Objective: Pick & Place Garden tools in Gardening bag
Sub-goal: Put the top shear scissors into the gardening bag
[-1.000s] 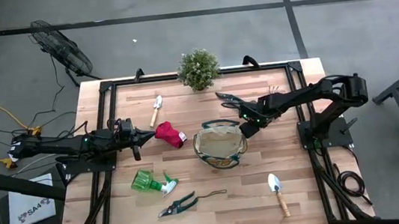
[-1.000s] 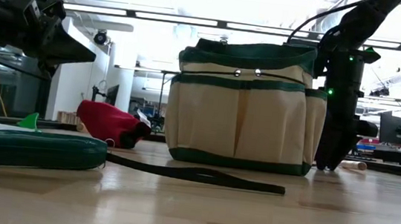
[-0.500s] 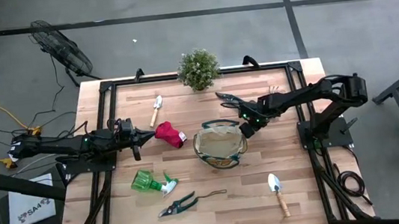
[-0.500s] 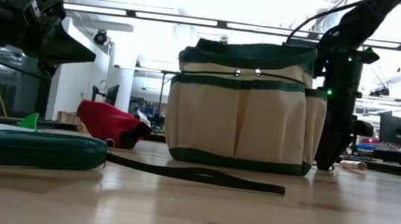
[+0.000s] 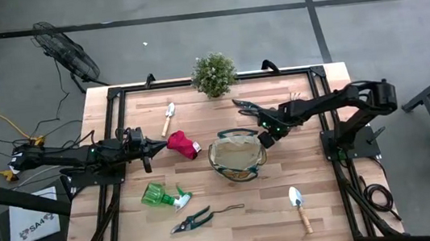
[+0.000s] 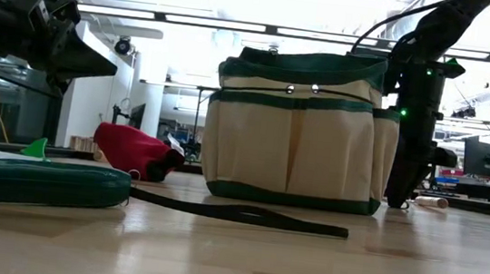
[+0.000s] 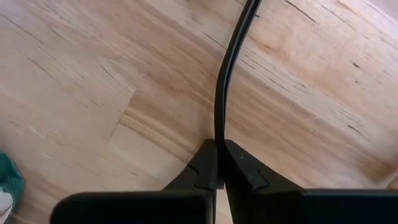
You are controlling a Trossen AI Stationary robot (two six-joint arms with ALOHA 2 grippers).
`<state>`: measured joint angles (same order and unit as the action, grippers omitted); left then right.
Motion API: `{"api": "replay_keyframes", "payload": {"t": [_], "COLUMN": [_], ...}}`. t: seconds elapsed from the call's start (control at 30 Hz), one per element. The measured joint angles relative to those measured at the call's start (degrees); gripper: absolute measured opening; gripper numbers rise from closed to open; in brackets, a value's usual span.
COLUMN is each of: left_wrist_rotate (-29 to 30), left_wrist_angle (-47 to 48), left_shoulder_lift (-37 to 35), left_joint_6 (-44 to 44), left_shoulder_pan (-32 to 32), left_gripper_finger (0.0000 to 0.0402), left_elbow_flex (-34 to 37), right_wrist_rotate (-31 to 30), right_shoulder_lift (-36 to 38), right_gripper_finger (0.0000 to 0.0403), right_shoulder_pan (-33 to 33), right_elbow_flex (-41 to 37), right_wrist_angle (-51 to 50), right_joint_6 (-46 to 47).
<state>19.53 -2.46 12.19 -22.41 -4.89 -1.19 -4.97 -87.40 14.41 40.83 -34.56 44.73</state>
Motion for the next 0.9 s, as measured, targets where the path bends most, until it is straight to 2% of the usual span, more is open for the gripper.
{"api": "replay_keyframes", "payload": {"t": [0.3, 0.6, 0.9], "left_wrist_rotate": [0.0, -0.02, -0.01], "left_wrist_angle": [0.0, 0.0, 0.0], "left_shoulder_lift": [-0.02, -0.01, -0.02], "left_joint_6": [0.0, 0.0, 0.0], "left_shoulder_pan": [0.0, -0.01, -0.02], "left_gripper_finger": [0.0002, 0.0002, 0.0002], "left_elbow_flex": [0.0, -0.02, -0.01], "right_wrist_rotate": [-1.51, -5.51, -10.79], "right_shoulder_lift": [9.76, 21.19, 29.52], "right_gripper_finger": [0.0005, 0.0004, 0.0004], "right_shoulder_pan": [0.0, -0.32, -3.02], "right_elbow_flex": [-0.05, 0.05, 1.17], "right_wrist_angle": [-4.05, -5.4, -6.11], "right_joint_6": [0.29, 1.53, 2.2]}}
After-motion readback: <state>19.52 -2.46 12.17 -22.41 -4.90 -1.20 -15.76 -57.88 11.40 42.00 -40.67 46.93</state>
